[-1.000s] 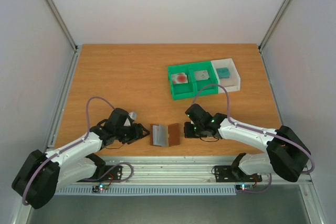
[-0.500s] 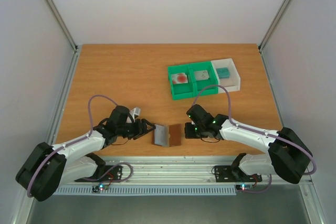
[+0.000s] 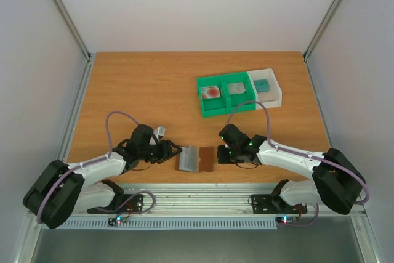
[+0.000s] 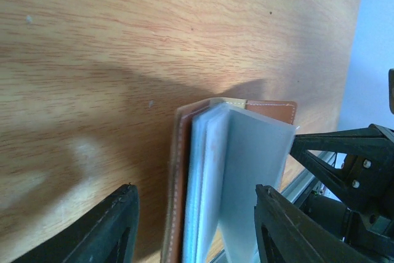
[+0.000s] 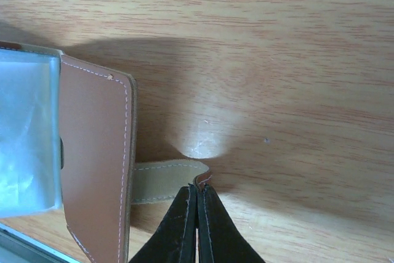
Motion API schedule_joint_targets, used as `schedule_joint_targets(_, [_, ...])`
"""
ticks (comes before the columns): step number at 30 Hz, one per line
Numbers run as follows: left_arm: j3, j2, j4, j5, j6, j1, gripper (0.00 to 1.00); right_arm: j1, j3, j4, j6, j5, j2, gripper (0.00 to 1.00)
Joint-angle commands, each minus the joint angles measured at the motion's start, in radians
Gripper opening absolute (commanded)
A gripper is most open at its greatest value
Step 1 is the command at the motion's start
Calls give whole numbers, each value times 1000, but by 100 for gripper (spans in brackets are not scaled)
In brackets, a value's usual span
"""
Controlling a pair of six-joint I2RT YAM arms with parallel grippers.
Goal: Take the credit cards out of the card holder
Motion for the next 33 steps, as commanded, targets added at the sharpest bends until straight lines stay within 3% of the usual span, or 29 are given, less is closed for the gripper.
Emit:
schedule_joint_targets(1, [1,24,26,-24,31,-4,52,-7,-7,10,6,27,12,1])
schedule_joint_targets(14, [-7,164,184,22,-15,-25,45,-7,-6,13,3,29,18,1])
schedule_joint_targets(18, [-7,193,230,16,-36,-50,30,-7,-6,15,5,23,19,1])
schedule_joint_targets(23, [-27,159,277,20,-79,-59,1,-7,11,-7,1,14,9,3])
schedule_joint_targets(33, [-2,-73,56,-40,-63,-60,0,-6,157,-182,3,-74,-86,40])
